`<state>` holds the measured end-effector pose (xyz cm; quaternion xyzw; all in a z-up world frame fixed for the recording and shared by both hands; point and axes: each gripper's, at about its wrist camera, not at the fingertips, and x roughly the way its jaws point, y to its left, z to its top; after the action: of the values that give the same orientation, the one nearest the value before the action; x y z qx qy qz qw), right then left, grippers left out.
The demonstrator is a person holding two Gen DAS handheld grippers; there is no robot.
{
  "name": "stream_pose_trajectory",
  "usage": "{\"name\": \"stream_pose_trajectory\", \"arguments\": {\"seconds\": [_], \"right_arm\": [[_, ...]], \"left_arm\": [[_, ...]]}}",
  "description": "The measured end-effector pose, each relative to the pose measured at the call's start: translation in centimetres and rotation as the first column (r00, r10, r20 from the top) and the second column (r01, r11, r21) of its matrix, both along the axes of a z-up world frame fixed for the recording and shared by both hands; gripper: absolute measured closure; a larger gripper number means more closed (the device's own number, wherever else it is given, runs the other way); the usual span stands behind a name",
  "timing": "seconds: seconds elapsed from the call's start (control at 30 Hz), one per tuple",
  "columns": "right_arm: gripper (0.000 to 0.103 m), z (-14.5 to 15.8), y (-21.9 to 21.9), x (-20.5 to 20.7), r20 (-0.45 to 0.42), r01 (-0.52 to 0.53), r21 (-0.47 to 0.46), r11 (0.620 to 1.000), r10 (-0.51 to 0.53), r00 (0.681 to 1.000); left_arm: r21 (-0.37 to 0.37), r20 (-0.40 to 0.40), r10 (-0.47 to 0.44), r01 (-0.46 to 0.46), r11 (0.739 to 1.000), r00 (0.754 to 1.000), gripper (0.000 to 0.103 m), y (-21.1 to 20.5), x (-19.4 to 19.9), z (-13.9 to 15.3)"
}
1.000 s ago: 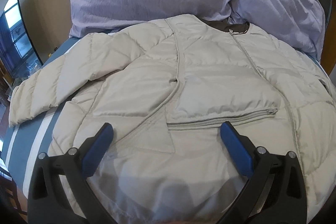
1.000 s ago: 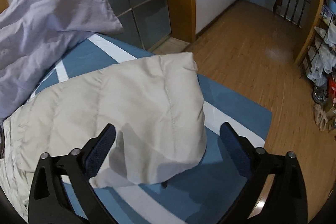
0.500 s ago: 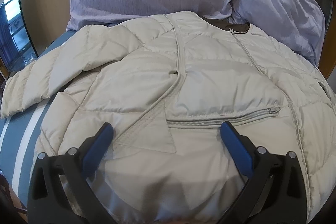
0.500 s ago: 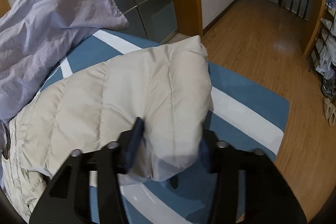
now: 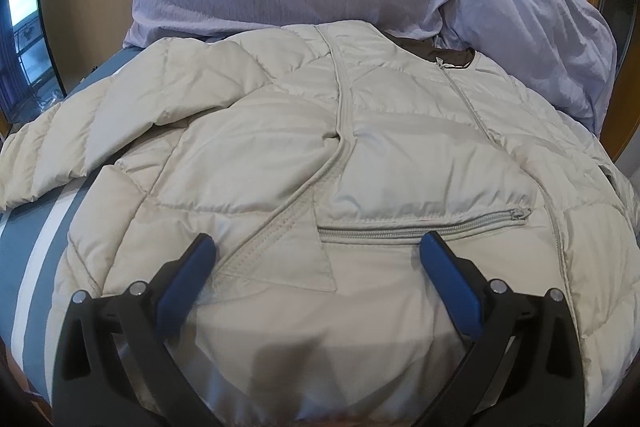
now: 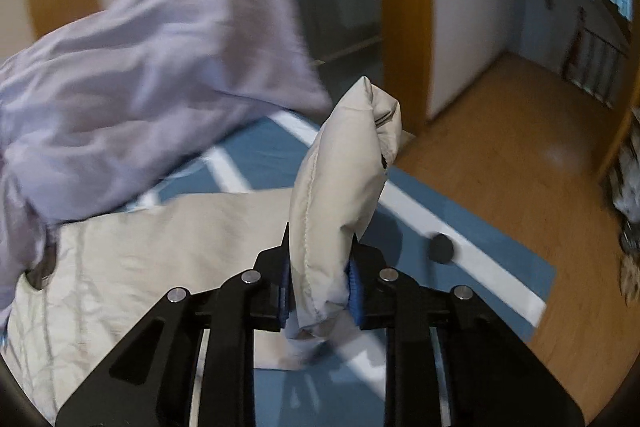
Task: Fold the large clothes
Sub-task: 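Grasp the jacket sleeve cuff with the right gripper and lift it, then carry the sleeve across the jacket front and lay it down with the right gripper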
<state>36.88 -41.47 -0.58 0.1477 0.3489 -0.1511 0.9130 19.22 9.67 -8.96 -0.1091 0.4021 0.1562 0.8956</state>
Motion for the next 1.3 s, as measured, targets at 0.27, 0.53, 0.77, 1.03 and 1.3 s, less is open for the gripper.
{"name": "stream_pose_trajectory", "arguments": {"seconds": [0.27,0.53,0.77,1.03,1.3], "right_arm": [[0.081,2.6,13.6,3.1,0.035,-0.306,-0.052,0.951,0.308,0.951],[0.081,0.6,25.2,4.2,-0.041,-0.52,-0.028,0.854,0.519,0.854],[0.081,-1.3,33.2,3.9,-0.087,-0.646,0.047,0.762,0.648,0.757],[0.081,-3.0,38.5,3.5,-0.108,-0.698,0.111,0.708,0.706,0.699],[0.081,-4.6,39.6,3.0,-0.123,-0.72,0.18,0.67,0.742,0.66]], "left_arm": [[-0.02,0.007,0.001,0.0,1.0,1.0,0.002,0.2,-0.1,0.0],[-0.035,0.014,0.0,0.0,0.999,1.0,0.002,0.3,-0.1,0.0],[-0.045,0.019,0.0,0.001,0.999,1.0,0.002,0.4,-0.2,0.0],[-0.053,0.023,0.0,0.001,0.999,1.0,0.002,0.5,-0.3,0.0],[-0.053,0.023,0.0,0.001,0.999,1.0,0.002,0.5,-0.3,0.1]]}}
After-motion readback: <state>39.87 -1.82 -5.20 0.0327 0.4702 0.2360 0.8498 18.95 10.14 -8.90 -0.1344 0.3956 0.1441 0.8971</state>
